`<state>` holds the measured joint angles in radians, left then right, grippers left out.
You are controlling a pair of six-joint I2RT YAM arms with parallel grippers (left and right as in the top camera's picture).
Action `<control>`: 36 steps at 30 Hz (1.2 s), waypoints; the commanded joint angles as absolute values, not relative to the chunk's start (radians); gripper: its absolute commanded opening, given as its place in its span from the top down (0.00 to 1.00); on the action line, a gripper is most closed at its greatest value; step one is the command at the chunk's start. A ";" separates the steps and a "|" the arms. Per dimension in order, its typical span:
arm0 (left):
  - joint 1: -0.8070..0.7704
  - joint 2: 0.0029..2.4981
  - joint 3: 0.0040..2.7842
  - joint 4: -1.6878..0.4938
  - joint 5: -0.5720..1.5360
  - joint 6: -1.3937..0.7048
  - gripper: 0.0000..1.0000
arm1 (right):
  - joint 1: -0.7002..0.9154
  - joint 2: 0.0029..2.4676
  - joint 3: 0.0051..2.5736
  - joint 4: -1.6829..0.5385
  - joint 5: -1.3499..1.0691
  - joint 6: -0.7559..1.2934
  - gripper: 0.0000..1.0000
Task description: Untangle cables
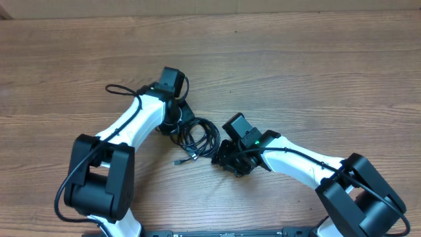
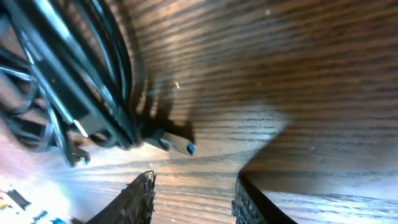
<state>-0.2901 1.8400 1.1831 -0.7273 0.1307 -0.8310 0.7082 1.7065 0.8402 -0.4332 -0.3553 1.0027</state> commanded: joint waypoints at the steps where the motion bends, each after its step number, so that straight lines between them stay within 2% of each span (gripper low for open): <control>1: -0.282 1.740 1.264 -0.764 0.189 -0.735 0.96 | 0.702 1.647 0.822 -0.475 -0.324 0.884 0.61; 7: -0.282 1.606 1.280 -0.775 0.328 -0.529 0.96 | 0.692 1.436 0.855 -0.643 -0.193 0.782 0.61; 12: -0.282 1.522 1.280 -0.809 0.409 -0.332 0.96 | 0.692 1.243 0.855 -0.628 -0.182 0.664 0.60; 15: -0.282 1.501 1.280 -0.844 0.509 -0.198 0.96 | 0.692 1.156 0.855 -0.577 -0.140 0.585 0.42; 17: -0.282 1.500 1.280 -0.857 0.567 -0.162 0.96 | 0.692 1.137 0.855 -0.538 -0.111 0.569 0.37; 22: -0.282 1.501 1.280 -0.863 0.716 -0.103 0.96 | 0.693 1.158 0.855 -0.439 -0.093 0.567 0.37; 29: -0.282 1.501 1.280 -0.863 0.876 -0.081 0.95 | 0.692 1.290 0.855 -0.417 -0.001 0.568 0.38; 31: -0.283 1.500 1.280 -0.864 0.910 -0.081 0.96 | 0.692 1.337 0.855 -0.406 0.038 0.568 0.52; 33: -0.282 1.500 1.280 -0.864 0.928 -0.081 0.96 | 0.692 1.380 0.855 -0.404 0.091 0.580 0.69; 35: -0.282 1.501 1.280 -0.862 0.953 -0.081 0.96 | 0.692 1.417 0.855 -0.405 0.123 0.585 0.81; 36: -0.281 1.500 1.280 -0.858 0.971 -0.081 0.95 | 0.692 1.436 0.855 -0.409 0.136 0.612 0.83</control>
<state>-0.2855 1.5166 1.2594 -0.8658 0.8490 -0.1028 0.6952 1.3979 0.8368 -0.4034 0.0360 0.5831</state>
